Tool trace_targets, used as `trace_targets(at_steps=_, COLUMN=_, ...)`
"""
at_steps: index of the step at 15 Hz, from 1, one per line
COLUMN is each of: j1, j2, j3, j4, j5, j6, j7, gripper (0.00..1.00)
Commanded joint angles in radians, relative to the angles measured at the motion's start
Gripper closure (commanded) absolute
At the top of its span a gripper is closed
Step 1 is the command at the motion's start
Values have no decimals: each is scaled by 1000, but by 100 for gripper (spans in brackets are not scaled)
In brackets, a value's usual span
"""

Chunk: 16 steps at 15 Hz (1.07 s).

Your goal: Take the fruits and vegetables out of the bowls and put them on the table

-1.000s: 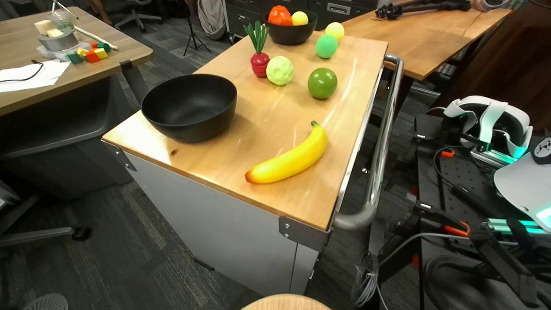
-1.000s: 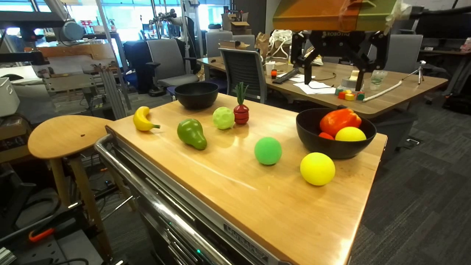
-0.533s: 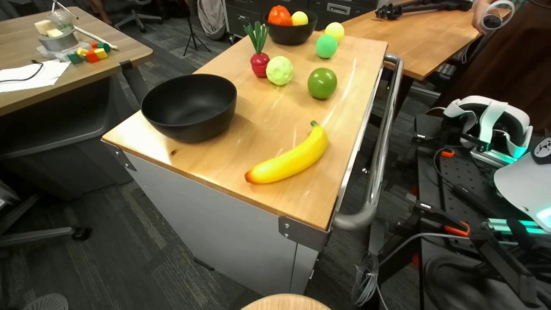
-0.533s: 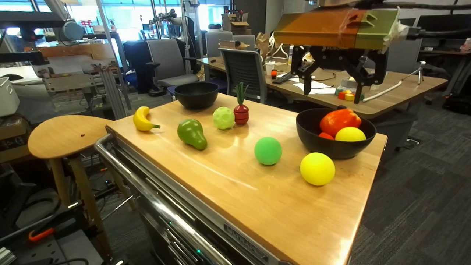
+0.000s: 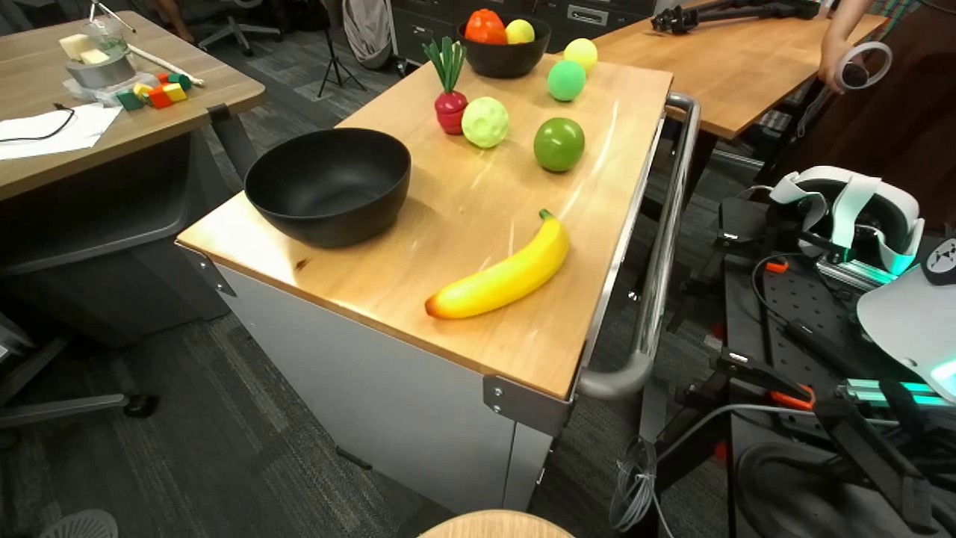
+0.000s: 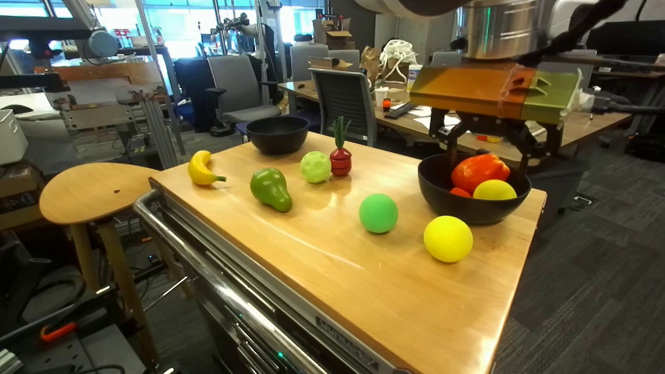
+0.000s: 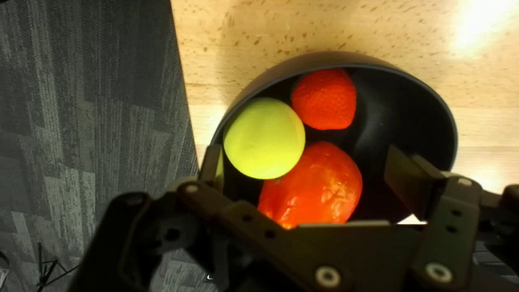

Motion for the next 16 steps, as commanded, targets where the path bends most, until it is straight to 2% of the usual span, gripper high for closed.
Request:
trace_targets(at_steps=1, j1=-43, j2=88, j3=36, j4=69, j5=10, j6=84, j7=-36, gripper=0)
trace_targets(at_steps=4, j1=-100, j2=129, j3=104, j4=84, j5=62, j6=161, j7=-113, gripper=0)
trace_targets(at_steps=8, j1=-141, j2=147, j3=166, j4=98, j5=89, j6=172, j7=-157, gripper=0)
trace_targets(at_steps=10, j1=-139, j2=137, j3=169, j4=94, j5=72, j6=170, j7=-167, gripper=0)
trace_targets(at_steps=14, j1=-92, j2=104, j3=100, j4=71, j5=-56, j6=187, j7=-133, gripper=0)
trace_targets(at_steps=16, j1=-90, j2=95, j3=94, j4=70, j5=-100, j6=195, j7=-139, gripper=0)
